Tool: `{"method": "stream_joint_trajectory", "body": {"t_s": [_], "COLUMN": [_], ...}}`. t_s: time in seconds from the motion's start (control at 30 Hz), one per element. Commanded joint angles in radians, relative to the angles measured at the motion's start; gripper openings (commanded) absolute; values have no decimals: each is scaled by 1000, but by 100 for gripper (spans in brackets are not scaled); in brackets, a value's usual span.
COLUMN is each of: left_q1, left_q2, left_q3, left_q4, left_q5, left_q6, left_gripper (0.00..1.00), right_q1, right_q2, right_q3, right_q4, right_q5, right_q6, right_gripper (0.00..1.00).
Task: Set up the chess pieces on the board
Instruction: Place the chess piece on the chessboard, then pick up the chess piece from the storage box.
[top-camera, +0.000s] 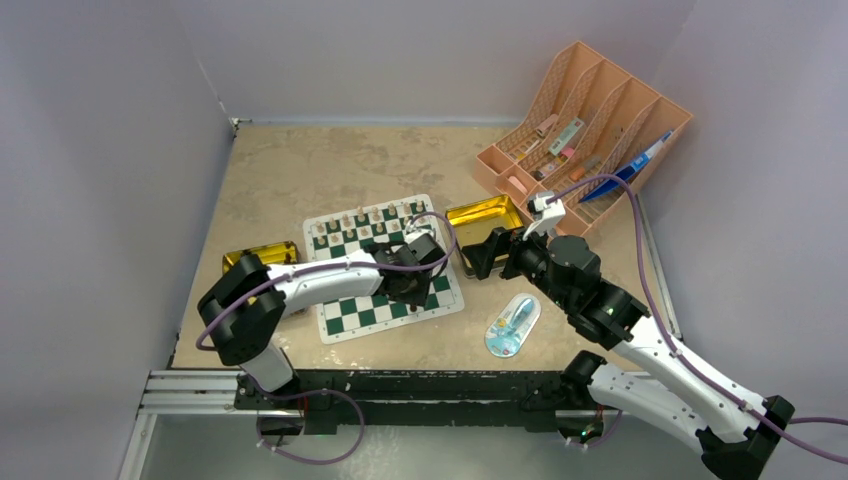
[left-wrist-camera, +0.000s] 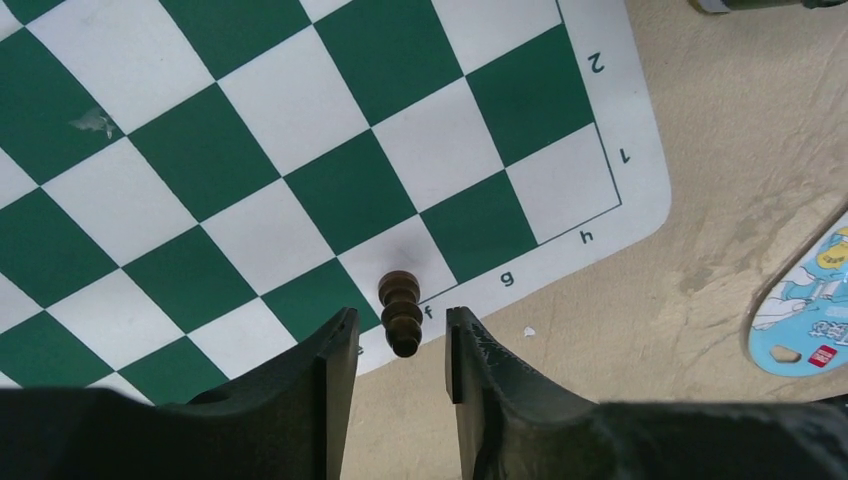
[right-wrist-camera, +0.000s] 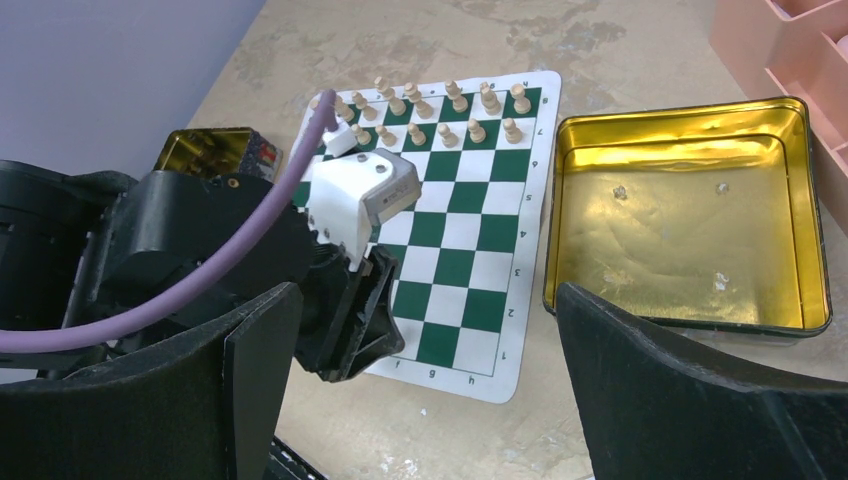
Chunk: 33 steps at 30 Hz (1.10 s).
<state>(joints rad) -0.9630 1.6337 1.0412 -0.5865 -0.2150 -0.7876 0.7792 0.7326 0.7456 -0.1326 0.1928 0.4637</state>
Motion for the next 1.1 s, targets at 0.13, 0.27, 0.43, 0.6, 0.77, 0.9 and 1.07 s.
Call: {"method": "stream_joint_trajectory", "body": {"t_s": [0.13,0.27,0.43,0.6,0.77,0.9,1.07], "left_q1": [-1,37,193,359,535,670,852], "left_q2": [-94,-90,-101,-196,-318,-349,-309], "left_q3": [80,150,198,163,84,95,122], "left_q4": [-76,-167,-241,-220,-166,-217,-326], "left_q5": [-78,-148,-159,-190,-218,-297,-318], "left_q6": [-10,6,19,27,11,-105,-358], "left_gripper": [53,56,56,54,45,44,44], "right_q1": [4,6,4,4,4,4,5], "right_q2": [-11,-17,-25,-31,-31,-26,0], "right_q3": [10,12,1,-17,-32,-40,-18], "right_q4": [38,44,59,78,110,124,111], "right_q5": [17,6,-30,-50,-84,-102,-124], "right_q6": [-9,-8,-2,7,10,5,-17], "right_gripper": [99,99,99,99,99,99,99]}}
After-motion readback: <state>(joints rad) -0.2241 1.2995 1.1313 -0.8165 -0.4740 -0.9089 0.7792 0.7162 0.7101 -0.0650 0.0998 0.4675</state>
